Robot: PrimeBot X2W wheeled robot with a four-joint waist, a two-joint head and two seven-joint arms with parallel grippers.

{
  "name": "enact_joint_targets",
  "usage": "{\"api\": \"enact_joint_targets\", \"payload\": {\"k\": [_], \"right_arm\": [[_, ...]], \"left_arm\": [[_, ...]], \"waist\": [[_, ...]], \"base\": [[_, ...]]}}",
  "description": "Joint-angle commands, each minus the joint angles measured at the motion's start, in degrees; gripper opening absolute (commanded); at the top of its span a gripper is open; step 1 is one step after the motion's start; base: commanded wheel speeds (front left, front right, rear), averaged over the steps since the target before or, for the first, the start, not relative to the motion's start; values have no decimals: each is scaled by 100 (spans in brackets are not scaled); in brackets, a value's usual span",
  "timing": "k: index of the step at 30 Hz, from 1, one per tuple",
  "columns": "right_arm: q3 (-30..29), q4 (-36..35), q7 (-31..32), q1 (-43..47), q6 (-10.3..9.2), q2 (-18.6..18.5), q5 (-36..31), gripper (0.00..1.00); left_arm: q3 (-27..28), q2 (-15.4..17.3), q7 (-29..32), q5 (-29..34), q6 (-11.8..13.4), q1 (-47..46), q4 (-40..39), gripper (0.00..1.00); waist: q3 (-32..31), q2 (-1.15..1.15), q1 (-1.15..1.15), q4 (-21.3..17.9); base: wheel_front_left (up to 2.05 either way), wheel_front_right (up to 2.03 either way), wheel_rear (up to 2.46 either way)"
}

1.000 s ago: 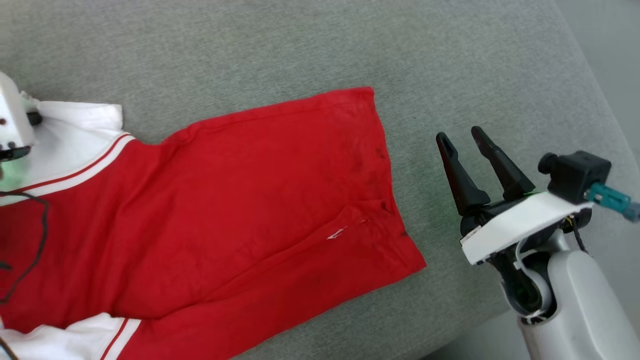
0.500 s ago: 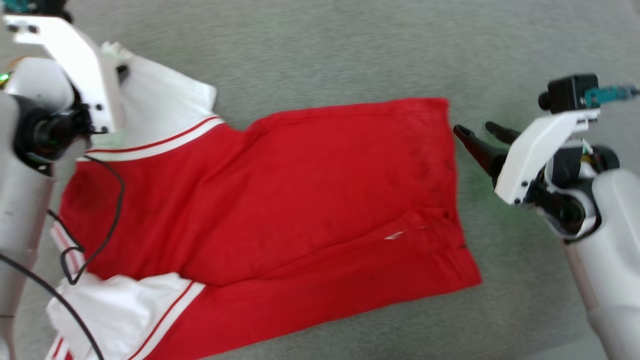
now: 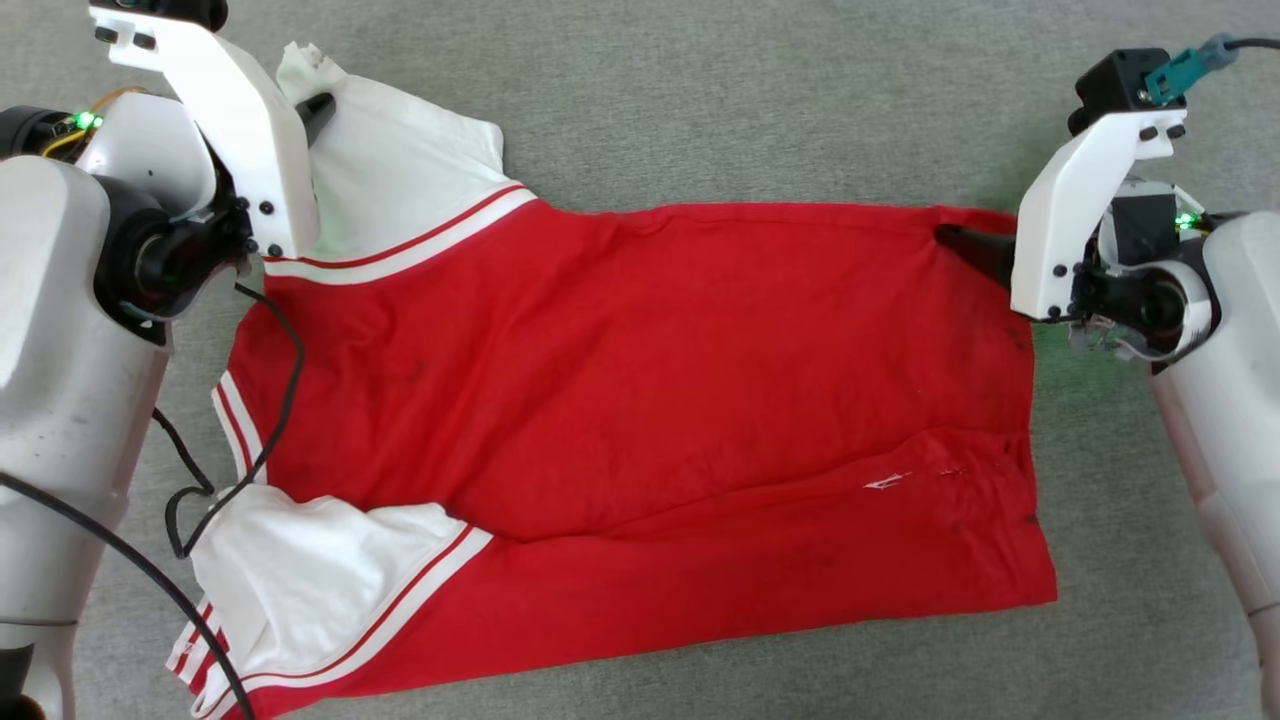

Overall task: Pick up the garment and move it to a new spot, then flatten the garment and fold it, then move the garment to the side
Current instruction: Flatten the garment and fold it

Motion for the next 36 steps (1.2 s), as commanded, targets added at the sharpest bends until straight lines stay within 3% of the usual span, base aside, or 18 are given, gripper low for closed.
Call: {"api": "enact_joint_targets", "payload": {"k": [1, 13, 22, 36], "right_arm": [[290, 374, 220, 428, 18, 332, 57, 0], [339, -173, -492, 68, 9, -192, 95, 0], [128, -769, -908, 1048, 9, -361, 256, 0], [-719, -1679, -1313, 3223, 9, -334, 295, 0]], "left_arm": [[1, -24, -47, -33, -16, -4, 13, 0], [425, 3, -1132, -257, 58, 849, -101, 0], [813, 128, -1949, -582, 363, 2724, -954, 0], [704, 14, -2326, -732, 991, 5111, -2041, 0]], "waist": [[-8, 0, 1, 31], [-627, 0, 1, 287], [-1222, 0, 1, 429], [-1667, 0, 1, 498]], "base": [[0, 0, 0], [0, 0, 0], [0, 0, 0], [0, 0, 0]]}}
